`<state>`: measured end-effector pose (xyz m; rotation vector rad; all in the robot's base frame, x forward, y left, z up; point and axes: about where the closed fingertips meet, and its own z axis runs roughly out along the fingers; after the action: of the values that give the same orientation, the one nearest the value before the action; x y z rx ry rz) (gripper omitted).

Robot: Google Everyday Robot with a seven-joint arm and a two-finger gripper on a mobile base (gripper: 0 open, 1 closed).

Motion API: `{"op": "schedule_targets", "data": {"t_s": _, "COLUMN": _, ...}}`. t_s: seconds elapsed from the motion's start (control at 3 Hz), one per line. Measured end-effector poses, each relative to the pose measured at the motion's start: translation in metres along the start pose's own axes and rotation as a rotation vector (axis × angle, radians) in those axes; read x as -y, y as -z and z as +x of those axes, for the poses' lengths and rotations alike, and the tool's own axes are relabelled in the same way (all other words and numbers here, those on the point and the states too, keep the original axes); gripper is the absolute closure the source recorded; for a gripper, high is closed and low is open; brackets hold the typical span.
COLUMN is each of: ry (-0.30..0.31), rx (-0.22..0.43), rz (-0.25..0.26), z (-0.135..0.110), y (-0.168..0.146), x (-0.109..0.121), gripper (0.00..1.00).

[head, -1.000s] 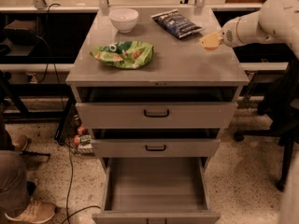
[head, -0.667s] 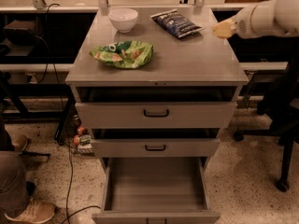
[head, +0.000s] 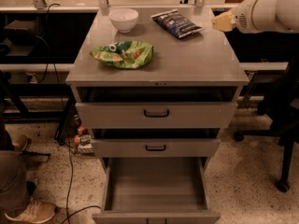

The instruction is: Place orange into bottom drawer

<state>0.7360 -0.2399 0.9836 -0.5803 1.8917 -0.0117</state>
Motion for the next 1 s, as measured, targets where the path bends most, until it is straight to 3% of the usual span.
{"op": "schedule_targets", "data": {"t_s": 0.33, "ry": 0.015, "rx": -0.013, "rz": -0.008, "z": 0.011, "y": 0.020, "x": -0.009, "gripper": 1.00}}
{"op": "schedule_targets", "data": {"t_s": 1.0, "ry": 0.047, "rx": -0.156, "rz": -0.021, "z": 0.057, "y": 0.086, "x": -0.042, "gripper": 1.00}}
